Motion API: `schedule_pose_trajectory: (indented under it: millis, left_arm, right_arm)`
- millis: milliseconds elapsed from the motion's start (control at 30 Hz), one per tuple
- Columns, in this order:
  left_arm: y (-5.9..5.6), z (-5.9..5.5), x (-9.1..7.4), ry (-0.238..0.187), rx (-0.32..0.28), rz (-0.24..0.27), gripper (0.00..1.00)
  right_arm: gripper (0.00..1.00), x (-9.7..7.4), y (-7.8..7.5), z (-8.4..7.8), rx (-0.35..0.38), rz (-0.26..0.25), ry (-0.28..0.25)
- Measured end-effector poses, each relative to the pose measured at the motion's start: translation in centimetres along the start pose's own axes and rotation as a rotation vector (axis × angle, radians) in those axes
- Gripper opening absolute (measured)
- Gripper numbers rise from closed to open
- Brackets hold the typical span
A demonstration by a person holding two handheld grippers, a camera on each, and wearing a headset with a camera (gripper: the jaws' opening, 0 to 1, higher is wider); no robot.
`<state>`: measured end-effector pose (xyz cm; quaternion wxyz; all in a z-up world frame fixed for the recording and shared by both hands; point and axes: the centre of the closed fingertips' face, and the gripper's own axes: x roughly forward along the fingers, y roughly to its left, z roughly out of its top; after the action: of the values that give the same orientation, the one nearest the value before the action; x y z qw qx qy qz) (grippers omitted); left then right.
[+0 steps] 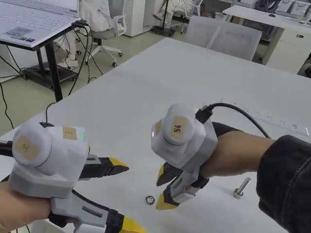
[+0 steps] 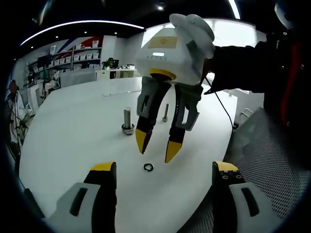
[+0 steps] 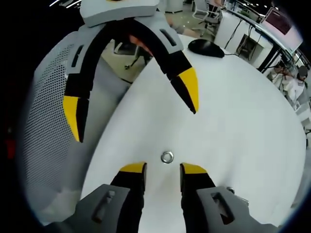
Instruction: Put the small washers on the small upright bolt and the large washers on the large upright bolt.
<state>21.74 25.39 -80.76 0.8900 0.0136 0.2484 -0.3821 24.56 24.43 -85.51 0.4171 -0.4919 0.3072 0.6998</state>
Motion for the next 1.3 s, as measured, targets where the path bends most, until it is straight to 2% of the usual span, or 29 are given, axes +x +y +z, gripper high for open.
schedule_pose_trajectory:
  millis: [500,733,833,1067,1167,1300]
  left_arm:
    - [0.0,-0.4,-0.4,-0.003,-0.007,0.007,0.8]
    - [0.0,-0.4,-0.4,-0.001,-0.004,0.005,0.8]
    - [0.0,-0.4,-0.4,-0.003,-0.004,0.005,0.8]
    - [-0.1,-0.5,-0.4,-0.002,-0.005,0.004,0.8]
    - [-0.1,-0.4,-0.5,-0.002,-0.004,0.004,0.8]
    - [0.0,-0.4,-0.6,-0.003,-0.003,0.007,0.8]
  right_arm:
    - [0.26,2.2,-0.2,-0.1,-0.015,0.029,0.041]
    - [0.24,2.2,-0.3,-0.1,-0.042,0.015,0.051]
    - [0.24,2.3,-0.2,-0.2,-0.086,-0.009,0.071]
    - [0.2,2.2,0.0,-0.2,-0.111,-0.001,0.075]
    - [0.15,2.3,-0.1,-0.2,-0.12,-0.005,0.072]
    - [0.15,2.2,-0.1,-0.2,-0.122,-0.006,0.075]
